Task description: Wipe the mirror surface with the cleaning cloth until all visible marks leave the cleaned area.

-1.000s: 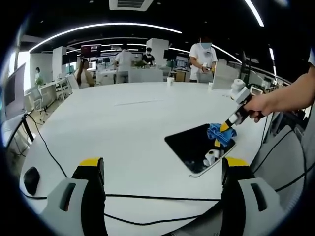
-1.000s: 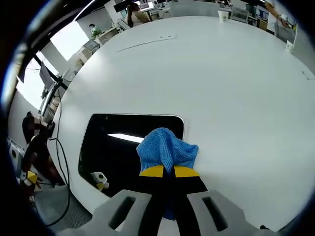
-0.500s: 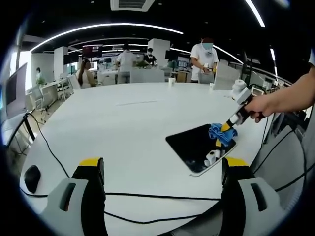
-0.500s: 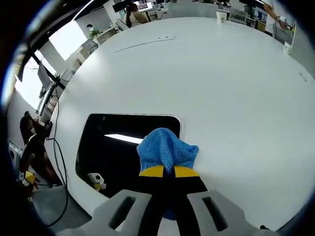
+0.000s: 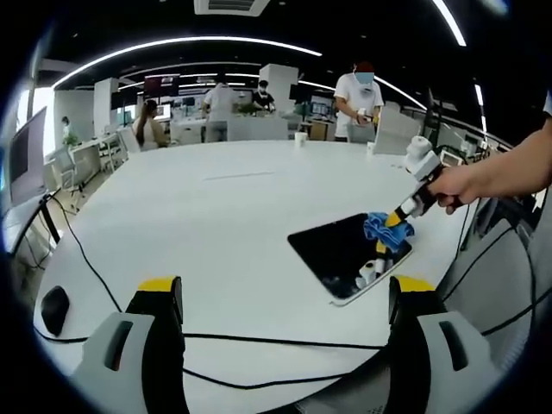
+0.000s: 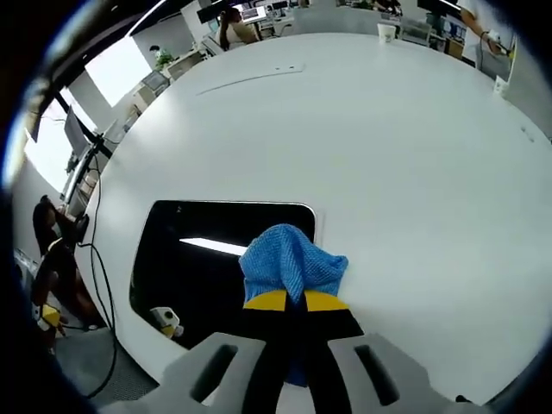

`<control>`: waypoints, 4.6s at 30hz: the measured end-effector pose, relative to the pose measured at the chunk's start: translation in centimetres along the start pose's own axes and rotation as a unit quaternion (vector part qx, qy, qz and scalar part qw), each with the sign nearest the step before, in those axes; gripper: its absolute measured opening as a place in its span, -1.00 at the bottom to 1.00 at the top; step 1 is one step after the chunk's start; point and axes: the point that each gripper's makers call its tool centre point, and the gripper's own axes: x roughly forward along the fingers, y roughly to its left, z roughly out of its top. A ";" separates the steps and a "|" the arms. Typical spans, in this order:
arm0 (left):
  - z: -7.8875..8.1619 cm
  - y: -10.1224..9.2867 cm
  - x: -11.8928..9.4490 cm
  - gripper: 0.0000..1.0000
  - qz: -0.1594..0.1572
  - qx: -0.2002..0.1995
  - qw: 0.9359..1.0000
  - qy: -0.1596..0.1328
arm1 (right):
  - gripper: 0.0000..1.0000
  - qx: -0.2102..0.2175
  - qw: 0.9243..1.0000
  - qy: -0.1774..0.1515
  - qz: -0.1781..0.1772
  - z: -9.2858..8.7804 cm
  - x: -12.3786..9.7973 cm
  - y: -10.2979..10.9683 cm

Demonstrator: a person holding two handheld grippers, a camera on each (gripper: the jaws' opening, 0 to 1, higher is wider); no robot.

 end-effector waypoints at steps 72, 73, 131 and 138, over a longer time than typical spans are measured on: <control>-0.8 1.4 0.6 0.98 -0.029 0.007 0.999 0.013 | -1.00 0.032 0.999 0.000 -0.039 -4.3 -1.8 0.5; -0.8 1.5 0.6 0.98 -0.029 0.006 0.999 0.012 | -1.00 0.033 0.999 0.000 -0.041 -4.3 -1.8 0.5; -0.3 4.1 1.6 0.98 -0.050 -0.008 0.999 0.015 | -1.00 0.022 0.999 0.028 0.010 -3.6 0.9 11.7; -0.5 4.3 1.7 0.98 -0.053 -0.007 0.998 0.020 | -1.00 0.008 0.999 0.030 0.021 -3.6 1.2 13.6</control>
